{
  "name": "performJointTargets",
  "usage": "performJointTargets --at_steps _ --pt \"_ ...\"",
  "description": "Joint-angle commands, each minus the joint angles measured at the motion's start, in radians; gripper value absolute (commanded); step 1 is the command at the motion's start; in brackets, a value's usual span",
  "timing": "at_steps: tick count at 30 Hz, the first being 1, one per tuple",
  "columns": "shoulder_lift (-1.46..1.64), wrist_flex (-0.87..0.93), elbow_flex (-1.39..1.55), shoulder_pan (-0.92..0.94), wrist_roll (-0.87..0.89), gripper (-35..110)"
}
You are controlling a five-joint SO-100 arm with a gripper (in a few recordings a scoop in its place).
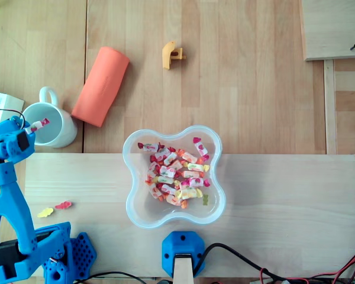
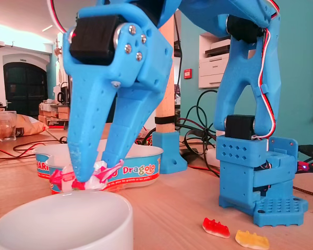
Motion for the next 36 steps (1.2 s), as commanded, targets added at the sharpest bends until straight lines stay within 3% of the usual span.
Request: performJointTargets --at_steps 1,8,20,36 --pt "0.049 0.009 -0.041 -0.014 -0.015 -1" --pt "0.049 0.009 -0.046 -0.014 -0.015 2" --pt "0.049 0.009 -0.032 -0.012 -0.015 23" --pt "0.054 0.011 -0.043 -0.008 -0.012 26"
